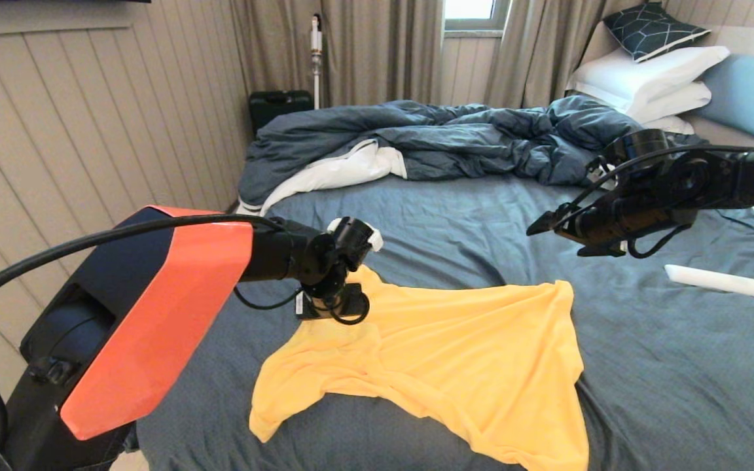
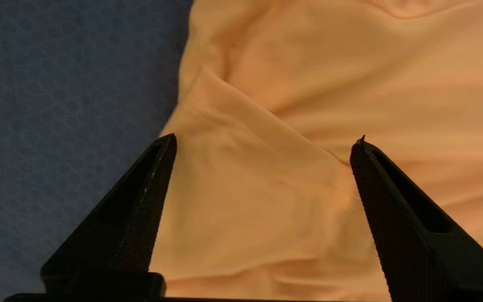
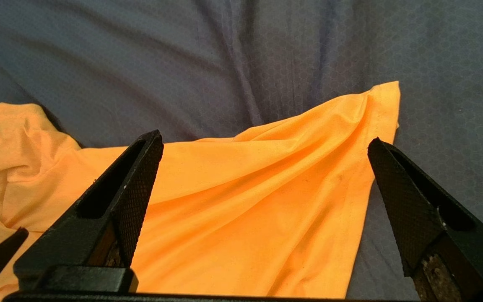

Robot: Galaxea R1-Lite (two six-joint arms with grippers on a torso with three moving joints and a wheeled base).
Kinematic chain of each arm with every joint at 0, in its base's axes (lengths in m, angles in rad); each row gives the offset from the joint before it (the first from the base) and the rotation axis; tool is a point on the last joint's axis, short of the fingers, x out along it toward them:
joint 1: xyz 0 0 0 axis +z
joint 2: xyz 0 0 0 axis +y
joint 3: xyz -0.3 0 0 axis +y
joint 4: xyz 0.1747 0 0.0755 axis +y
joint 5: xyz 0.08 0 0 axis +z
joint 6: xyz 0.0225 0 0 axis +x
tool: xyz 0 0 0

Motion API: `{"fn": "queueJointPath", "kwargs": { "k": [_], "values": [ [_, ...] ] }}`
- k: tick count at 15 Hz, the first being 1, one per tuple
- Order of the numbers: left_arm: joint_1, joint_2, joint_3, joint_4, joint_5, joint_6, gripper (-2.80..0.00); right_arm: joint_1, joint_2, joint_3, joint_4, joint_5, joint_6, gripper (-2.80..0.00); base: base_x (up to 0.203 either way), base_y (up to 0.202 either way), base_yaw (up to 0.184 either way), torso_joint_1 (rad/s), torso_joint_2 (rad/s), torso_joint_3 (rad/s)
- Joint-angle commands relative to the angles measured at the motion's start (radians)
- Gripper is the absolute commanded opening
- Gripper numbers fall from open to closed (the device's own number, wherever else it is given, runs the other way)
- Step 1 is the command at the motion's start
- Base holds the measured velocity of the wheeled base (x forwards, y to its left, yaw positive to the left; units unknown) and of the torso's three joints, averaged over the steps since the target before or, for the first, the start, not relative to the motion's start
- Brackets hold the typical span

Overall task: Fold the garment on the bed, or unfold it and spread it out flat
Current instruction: Unford the yellow T-shirt

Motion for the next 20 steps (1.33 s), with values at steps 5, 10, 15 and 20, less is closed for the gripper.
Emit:
{"fn": "queueJointPath", "kwargs": {
  "k": [5, 10, 15, 20],
  "values": [
    [0.028, 0.048, -0.001, -0.032, 0.000, 0.002, 0.00, 0.000, 0.016, 0.000, 0.002, 0.001, 0.002, 0.00, 0.000, 0.000, 0.000, 0.000, 0.00, 0.000],
    [0.035, 0.035, -0.001, -0.033, 0.004, 0.001, 0.00, 0.000, 0.028, -0.006, 0.002, 0.000, 0.002, 0.00, 0.000, 0.000, 0.000, 0.000, 0.00, 0.000],
    [0.034, 0.020, 0.000, -0.027, 0.005, 0.000, -2.80, 0.000, 0.028, -0.008, 0.002, 0.000, 0.003, 0.00, 0.000, 0.000, 0.000, 0.000, 0.00, 0.000],
    [0.035, 0.007, 0.011, -0.019, 0.005, -0.004, -2.80, 0.000, 0.033, -0.008, 0.002, 0.000, 0.003, 0.00, 0.000, 0.000, 0.000, 0.000, 0.00, 0.000]
  ]
}}
